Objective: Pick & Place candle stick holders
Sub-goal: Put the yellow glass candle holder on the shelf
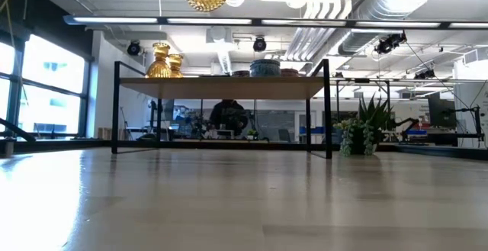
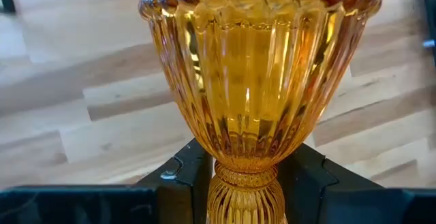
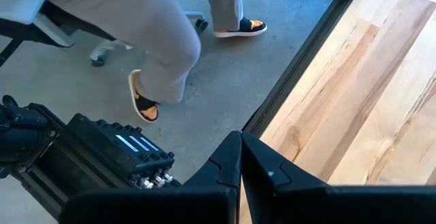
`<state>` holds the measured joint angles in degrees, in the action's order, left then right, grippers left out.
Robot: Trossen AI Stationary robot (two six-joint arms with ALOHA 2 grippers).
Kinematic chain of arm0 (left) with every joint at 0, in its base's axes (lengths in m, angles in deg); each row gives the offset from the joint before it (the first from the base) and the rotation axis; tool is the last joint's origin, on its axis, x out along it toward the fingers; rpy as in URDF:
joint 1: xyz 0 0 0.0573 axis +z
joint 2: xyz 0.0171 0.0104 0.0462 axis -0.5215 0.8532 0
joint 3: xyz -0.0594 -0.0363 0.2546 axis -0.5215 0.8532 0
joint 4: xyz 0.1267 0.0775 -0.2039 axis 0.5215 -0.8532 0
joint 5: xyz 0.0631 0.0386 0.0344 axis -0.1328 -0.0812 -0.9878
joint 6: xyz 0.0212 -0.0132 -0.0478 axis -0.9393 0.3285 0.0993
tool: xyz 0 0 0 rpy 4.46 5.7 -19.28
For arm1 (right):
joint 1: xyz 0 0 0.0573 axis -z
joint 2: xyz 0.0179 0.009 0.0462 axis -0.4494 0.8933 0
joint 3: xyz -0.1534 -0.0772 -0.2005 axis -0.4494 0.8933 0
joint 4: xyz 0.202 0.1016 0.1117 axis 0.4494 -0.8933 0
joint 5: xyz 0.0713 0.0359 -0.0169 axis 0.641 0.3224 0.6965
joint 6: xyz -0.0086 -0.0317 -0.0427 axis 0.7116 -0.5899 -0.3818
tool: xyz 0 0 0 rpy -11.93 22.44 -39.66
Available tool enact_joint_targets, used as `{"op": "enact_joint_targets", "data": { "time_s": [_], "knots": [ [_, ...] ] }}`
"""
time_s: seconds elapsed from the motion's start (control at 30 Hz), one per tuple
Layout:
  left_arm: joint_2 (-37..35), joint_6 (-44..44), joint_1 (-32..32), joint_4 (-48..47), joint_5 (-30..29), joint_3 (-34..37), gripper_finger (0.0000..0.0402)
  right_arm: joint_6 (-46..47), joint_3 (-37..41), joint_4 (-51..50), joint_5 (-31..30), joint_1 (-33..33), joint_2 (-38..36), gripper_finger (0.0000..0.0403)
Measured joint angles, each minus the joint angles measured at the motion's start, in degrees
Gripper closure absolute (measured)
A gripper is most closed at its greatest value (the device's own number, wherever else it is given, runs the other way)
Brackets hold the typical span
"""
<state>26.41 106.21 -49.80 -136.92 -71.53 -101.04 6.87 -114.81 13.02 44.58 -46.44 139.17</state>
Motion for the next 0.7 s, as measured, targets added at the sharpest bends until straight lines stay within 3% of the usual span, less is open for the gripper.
{"op": "enact_joint_targets", "data": {
  "time_s": [0.27, 0.37, 0.5, 0.6, 0.7],
  "knots": [
    [-0.66, 0.86, -0.02, 2.12, 3.17, 0.02, 0.028, 0.0, 0.0, 0.02, -0.05, -0.01, 0.0, 0.0396],
    [-1.08, 9.03, 0.38, 1.21, 4.45, 0.02, 0.028, 0.0, 0.0, 0.02, -0.03, -0.02, 0.0, 0.0395],
    [-2.45, 16.34, 4.62, -0.64, 17.2, 0.02, 0.028, 0.0, 0.0, 0.02, -0.05, 0.0, 0.0, 0.0396],
    [-2.89, 11.98, 8.95, -1.68, 26.14, 0.02, 0.028, 0.0, 0.0, 0.05, -0.17, -0.02, 0.0, 0.0395],
    [-3.49, 6.06, 12.25, -2.22, 29.47, 0.02, 0.028, 0.0, 0.0, 0.15, -0.11, -0.02, 0.0, 0.0395]
  ]
}}
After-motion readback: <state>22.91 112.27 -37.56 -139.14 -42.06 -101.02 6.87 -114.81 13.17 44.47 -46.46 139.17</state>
